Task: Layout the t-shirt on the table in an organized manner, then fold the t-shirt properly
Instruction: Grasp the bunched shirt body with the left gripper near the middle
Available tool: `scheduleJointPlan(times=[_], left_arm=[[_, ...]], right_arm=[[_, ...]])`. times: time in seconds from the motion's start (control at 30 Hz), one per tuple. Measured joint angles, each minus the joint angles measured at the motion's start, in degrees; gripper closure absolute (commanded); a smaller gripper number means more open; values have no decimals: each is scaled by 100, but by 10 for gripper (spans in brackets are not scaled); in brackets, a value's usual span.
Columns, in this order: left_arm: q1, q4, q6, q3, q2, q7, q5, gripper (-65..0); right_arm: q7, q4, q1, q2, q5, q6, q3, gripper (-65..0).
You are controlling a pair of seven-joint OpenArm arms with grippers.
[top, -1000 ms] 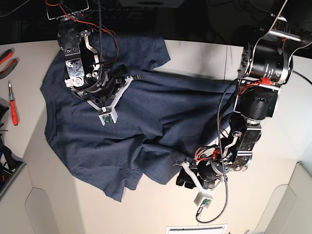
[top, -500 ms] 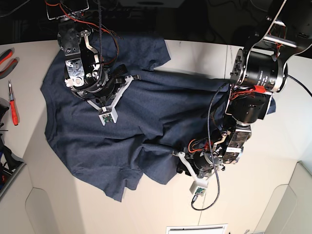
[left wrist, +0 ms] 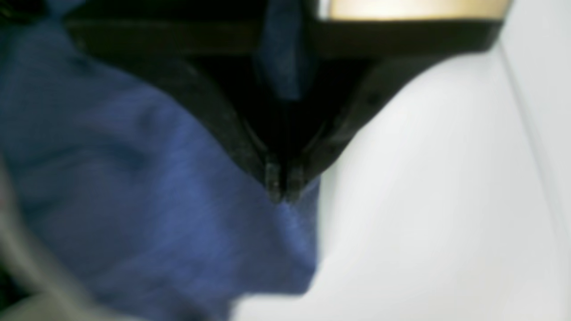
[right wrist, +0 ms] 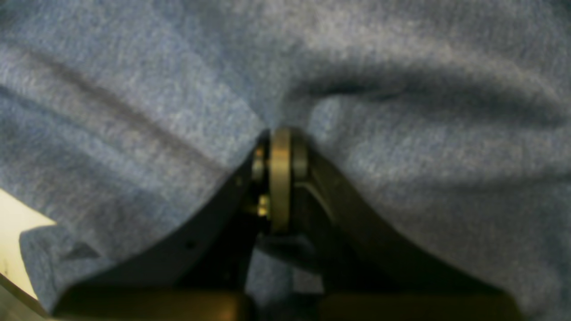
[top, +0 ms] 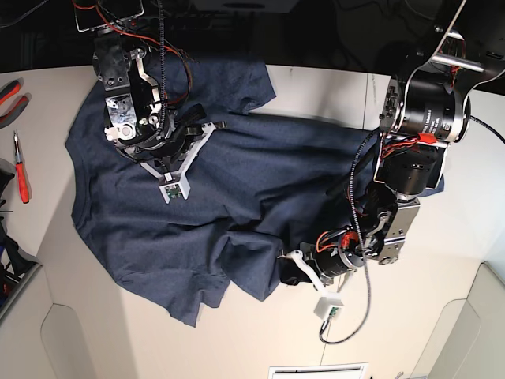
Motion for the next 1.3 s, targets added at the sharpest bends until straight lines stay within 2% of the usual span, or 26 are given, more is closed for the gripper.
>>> scheduleJointPlan(times=[0.03,0.13,0.2,0.33,0.6,0.87,0.93,1.03,1.07,1.13,1.17,1.23,1.3], left_arm=[[96,260,-179,-153,-22,157,-363,0],[540,1134,-170,-662,-13,693,-1191,0],[881,1687,-170,-911,-13,1086,-1423,0],[1460,2406,-164,-984,-33,1731,-1683,0],[2450,2516,-164,-968,-17,2109,-2343,0],[2660,3150,-160,-973,-22,3941,-3650,0],[2660,3412,-162,-973,-20,4192,-3985,0],[2640,3716,-160,-970,-22,4057,-4026,0],[2623,3766,-160,-973,-20,3958,-3893,-65],[2544,3773,-192,-968,-20,3582,-3195,-226],[2529,3773,-186,-968,-20,3224,-2822,-268],[2518,3773,-186,-975,-22,2400,-2059,-276],[2518,3773,-177,-949,-22,1840,-1370,-276]], right_arm=[[0,0,-2,0,-2,0,0,0],[4,0,-2,0,-2,-2,0,0],[11,0,-4,0,0,0,2,0],[17,0,-4,0,-7,0,0,0],[24,0,-2,0,-4,0,0,0],[44,0,-2,0,-4,0,0,0],[44,0,-4,2,-4,0,0,0],[63,0,-4,2,-2,0,0,0],[63,0,-4,2,-2,0,0,0],[63,0,-7,2,-4,0,0,0],[63,0,-9,2,-4,0,0,0],[70,0,-13,2,-7,0,0,0],[90,0,-15,2,-87,0,0,0]])
